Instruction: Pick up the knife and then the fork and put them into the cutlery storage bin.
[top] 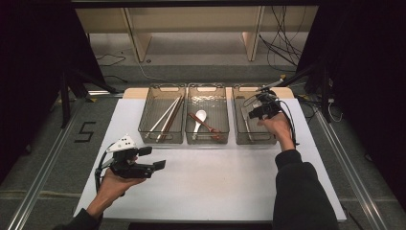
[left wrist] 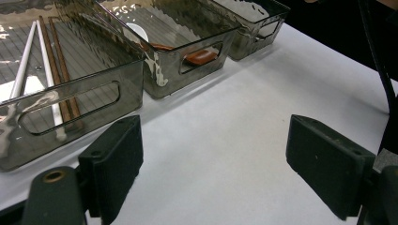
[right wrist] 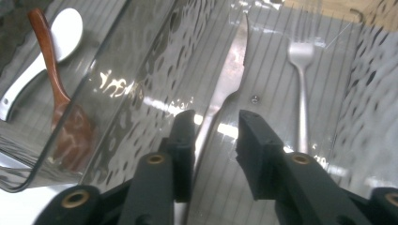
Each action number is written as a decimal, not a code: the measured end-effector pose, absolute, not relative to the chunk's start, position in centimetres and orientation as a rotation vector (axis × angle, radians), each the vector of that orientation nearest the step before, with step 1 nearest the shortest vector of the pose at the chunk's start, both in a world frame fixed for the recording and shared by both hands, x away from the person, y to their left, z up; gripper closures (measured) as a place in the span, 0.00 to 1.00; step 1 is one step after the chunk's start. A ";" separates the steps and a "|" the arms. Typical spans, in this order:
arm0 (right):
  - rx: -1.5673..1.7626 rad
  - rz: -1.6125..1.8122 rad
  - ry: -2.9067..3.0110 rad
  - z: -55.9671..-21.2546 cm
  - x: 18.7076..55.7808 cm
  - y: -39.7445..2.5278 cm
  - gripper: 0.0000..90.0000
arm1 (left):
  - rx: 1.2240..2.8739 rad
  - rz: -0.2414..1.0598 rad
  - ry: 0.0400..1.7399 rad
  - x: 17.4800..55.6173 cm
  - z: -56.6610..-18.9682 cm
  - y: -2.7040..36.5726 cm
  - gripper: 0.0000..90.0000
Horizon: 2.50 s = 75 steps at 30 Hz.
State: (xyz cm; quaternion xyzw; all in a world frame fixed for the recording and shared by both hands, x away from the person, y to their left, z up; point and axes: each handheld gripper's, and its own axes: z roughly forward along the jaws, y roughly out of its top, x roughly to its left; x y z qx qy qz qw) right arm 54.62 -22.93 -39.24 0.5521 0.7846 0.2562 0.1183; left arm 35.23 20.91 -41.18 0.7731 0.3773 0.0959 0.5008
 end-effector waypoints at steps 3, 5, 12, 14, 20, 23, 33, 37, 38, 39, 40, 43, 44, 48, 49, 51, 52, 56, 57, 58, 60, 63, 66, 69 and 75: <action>1.592 0.768 2.294 -38.8 54.3 -22.9 0.65 | 1.870 0.232 0.913 35.2 -41.2 20.9 0.21; 1.578 0.794 2.293 -38.4 54.0 -22.9 0.62 | 1.869 0.232 0.913 35.2 -41.2 20.9 0.21; 1.516 0.891 2.277 -37.1 52.2 -22.7 0.54 | 1.876 0.232 0.911 35.3 -41.2 20.8 0.21; 1.506 0.920 2.270 -36.8 51.6 -22.6 0.53 | 1.870 0.229 0.915 35.3 -41.2 20.8 0.21; 1.436 0.991 2.272 -36.6 49.2 -22.1 0.50 | 1.873 0.228 0.914 35.4 -41.2 20.7 0.21; 1.406 1.036 2.270 -36.6 48.0 -21.8 0.48 | 1.868 0.229 0.920 35.3 -41.1 20.8 0.21; 1.340 1.143 2.278 -36.7 45.5 -20.7 0.41 | 1.871 0.228 0.915 35.5 -41.1 20.8 0.21; 1.325 1.209 2.265 -36.7 44.6 -20.7 0.39 | 1.873 0.228 0.919 35.5 -41.2 20.7 0.21; 1.312 1.216 2.258 -36.7 44.4 -20.6 0.39 | 1.876 0.229 0.920 35.6 -41.2 20.7 0.21; 1.311 1.225 2.256 -36.7 44.1 -20.6 0.39 | 1.876 0.231 0.920 35.5 -41.2 20.8 0.21; 1.305 1.238 2.255 -36.7 44.0 -20.7 0.38 | 1.875 0.232 0.919 35.5 -41.1 20.8 0.21; 1.268 1.262 2.261 -36.9 43.3 -20.6 0.37 | 1.868 0.232 0.926 35.6 -41.1 20.9 0.21; 1.263 1.261 2.260 -37.0 43.1 -20.6 0.37 | 1.868 0.231 0.925 35.6 -41.1 20.9 0.21; 1.241 1.294 2.259 -37.4 42.1 -20.6 0.36 | 1.874 0.230 0.915 35.4 -41.1 20.7 0.21; 1.240 1.294 2.265 -37.5 41.8 -20.6 0.35 | 1.873 0.229 0.915 35.3 -41.1 20.7 0.21; 1.236 1.310 2.263 -37.6 41.1 -20.5 0.35 | 1.879 0.228 0.911 35.3 -41.2 20.9 0.21; 1.229 1.317 2.263 -37.7 40.8 -20.5 0.34 | 1.876 0.227 0.912 35.3 -41.2 20.9 0.21; 1.202 1.348 2.244 -37.9 39.7 -20.6 0.34 | 1.877 0.227 0.903 35.2 -41.1 20.9 0.21; 1.198 1.357 2.235 -37.9 39.4 -20.6 0.34 | 1.878 0.226 0.903 35.2 -41.1 20.8 0.21; 1.194 1.370 2.230 -38.0 39.1 -20.7 0.34 | 1.879 0.226 0.904 35.2 -41.1 20.8 0.21; 1.186 1.380 2.232 -38.1 38.7 -20.8 0.33 | 1.877 0.226 0.906 35.2 -41.1 20.8 0.21; 1.158 1.392 2.242 -38.5 38.1 -20.9 0.34 | 1.877 0.223 0.905 35.3 -41.1 20.7 0.21; 1.133 1.381 2.245 -38.8 37.5 -20.9 0.33 | 1.882 0.225 0.901 35.2 -41.1 20.7 0.20; 1.129 1.384 2.223 -39.1 36.9 -20.9 0.34 | 1.881 0.225 0.899 35.2 -41.1 20.7 0.20; 1.143 1.378 2.193 -39.6 35.8 -21.2 0.30 | 1.877 0.217 0.895 35.2 -41.0 20.8 0.20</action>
